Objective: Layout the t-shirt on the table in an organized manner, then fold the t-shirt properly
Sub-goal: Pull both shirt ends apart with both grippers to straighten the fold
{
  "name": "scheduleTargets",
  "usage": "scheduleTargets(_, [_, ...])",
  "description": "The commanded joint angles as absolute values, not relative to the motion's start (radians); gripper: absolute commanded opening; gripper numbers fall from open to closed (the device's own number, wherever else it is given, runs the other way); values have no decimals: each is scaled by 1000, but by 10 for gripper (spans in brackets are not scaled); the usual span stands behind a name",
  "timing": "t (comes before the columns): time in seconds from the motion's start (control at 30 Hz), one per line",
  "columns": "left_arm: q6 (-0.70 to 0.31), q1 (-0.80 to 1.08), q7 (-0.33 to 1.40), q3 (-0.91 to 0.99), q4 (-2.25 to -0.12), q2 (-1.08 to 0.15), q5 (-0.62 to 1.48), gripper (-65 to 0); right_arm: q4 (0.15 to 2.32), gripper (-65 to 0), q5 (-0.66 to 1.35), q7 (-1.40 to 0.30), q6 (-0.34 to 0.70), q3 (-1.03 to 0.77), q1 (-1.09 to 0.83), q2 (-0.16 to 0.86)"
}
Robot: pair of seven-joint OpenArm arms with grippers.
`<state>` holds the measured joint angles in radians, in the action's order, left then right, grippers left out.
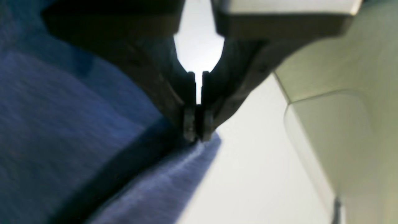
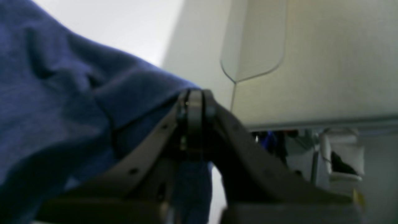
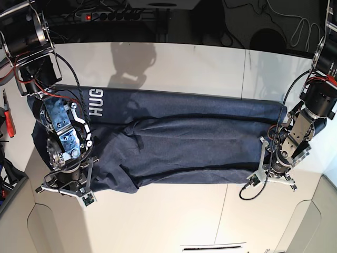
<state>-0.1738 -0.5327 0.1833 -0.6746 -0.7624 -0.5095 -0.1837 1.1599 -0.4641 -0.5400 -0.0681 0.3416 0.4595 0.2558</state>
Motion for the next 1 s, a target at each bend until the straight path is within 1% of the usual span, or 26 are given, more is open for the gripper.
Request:
scheduleTargets(0.0, [-131,-569,183,-665,-772,-524,-170,-650,1174,-650,-482,-524,-84,317,490,254])
scheduleTargets(0.13, [-89,-593,219,-665,-774,-533,-88,-650,1174,-650,-480,-523,-83,252,490,240])
scheduleTargets(0.23, [-90,-607,237,-645,-774,-532,-73,-650,1174,-650,-478,-523,-83,225,490,241])
scheduleTargets(0.4, [-97,-609,242,-538,-780,-532,-6,-650,1174,-650,-478,-524,-83,187,490,241])
scheduleTargets(0.6, [-231,-609,282,-372,-780,-533,54,-650,1174,-650,-479,-524,-83,154,490,259])
scheduleTargets(0.73, [-307,-609,295,-310,-780,-543,99,-650,1174,-650,-479,-529,-83,150,490,281])
scheduleTargets(0.8, [-327,-609,297,-308,-780,-557,119,-650,1174,-650,-479,-541,-83,149,490,290])
scheduleTargets(0.97, [-326,-608,308,-308,-780,-597,145,-650,1174,-650,-483,-572,-83,150,489,309])
